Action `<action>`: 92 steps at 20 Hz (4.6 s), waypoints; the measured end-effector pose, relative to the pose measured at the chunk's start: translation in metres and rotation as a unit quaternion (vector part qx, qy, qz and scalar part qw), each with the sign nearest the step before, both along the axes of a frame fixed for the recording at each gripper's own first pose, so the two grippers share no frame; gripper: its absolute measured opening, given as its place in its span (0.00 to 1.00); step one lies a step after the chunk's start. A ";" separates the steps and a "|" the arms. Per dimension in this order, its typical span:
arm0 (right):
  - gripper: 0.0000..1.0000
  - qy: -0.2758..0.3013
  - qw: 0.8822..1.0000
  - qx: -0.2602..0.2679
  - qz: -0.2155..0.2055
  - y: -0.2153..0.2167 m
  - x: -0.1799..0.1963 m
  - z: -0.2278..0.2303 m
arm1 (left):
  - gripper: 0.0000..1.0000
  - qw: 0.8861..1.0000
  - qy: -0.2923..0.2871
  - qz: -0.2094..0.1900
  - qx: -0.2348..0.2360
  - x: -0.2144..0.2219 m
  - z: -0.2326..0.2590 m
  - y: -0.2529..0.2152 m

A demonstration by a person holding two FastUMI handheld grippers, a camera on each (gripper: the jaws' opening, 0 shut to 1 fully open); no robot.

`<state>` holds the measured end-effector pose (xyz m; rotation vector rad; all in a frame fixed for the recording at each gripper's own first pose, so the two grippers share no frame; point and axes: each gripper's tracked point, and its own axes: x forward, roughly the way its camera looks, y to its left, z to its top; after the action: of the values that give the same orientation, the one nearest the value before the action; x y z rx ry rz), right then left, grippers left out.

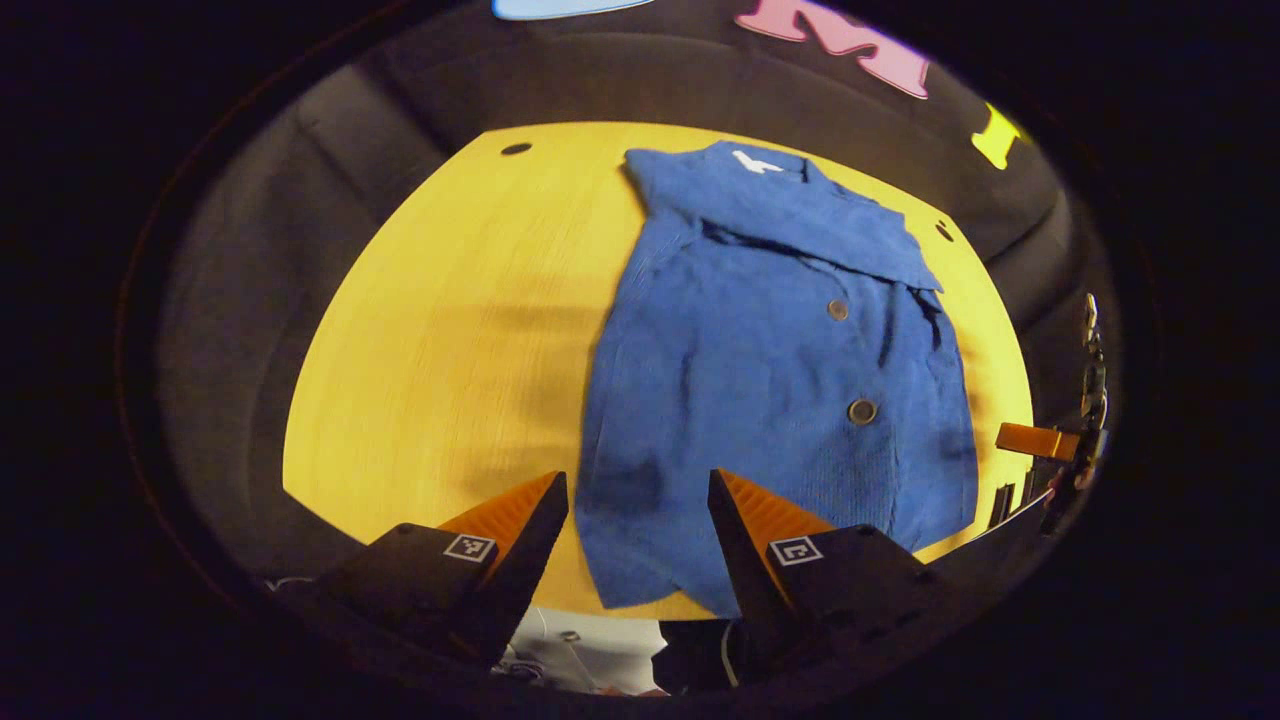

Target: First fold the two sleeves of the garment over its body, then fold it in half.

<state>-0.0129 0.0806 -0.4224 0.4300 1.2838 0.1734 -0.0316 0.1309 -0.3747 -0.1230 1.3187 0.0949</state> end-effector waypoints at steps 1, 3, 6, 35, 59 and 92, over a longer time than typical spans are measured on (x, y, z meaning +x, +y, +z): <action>0.98 0.009 1.000 -0.009 0.005 0.000 -0.007 -0.006 | 0.82 1.000 0.009 0.012 0.000 -0.012 -0.008 0.002; 0.99 0.025 0.999 -0.027 0.015 0.002 -0.024 -0.012 | 0.82 0.999 0.026 0.024 -0.002 -0.028 -0.018 0.001; 0.99 0.051 0.997 -0.043 0.025 0.007 -0.048 -0.021 | 0.82 0.999 0.052 0.013 -0.008 -0.041 -0.028 -0.003; 0.03 0.001 0.998 -0.045 -0.037 0.029 -0.025 0.047 | 0.00 0.985 -0.003 -0.030 -0.171 -0.015 0.032 -0.017; 0.02 -0.150 0.982 -0.053 -0.100 0.006 0.462 0.032 | 0.00 0.984 -0.144 -0.025 -0.104 0.452 0.035 -0.009; 0.97 -0.454 0.878 -0.103 -0.110 0.047 0.107 0.267 | 0.84 0.908 -0.411 -0.044 -0.063 0.110 0.224 -0.104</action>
<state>0.0938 0.1274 -0.1549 0.2496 0.3124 0.0284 0.0780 0.0270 -0.1503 -0.1875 0.4796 -0.1143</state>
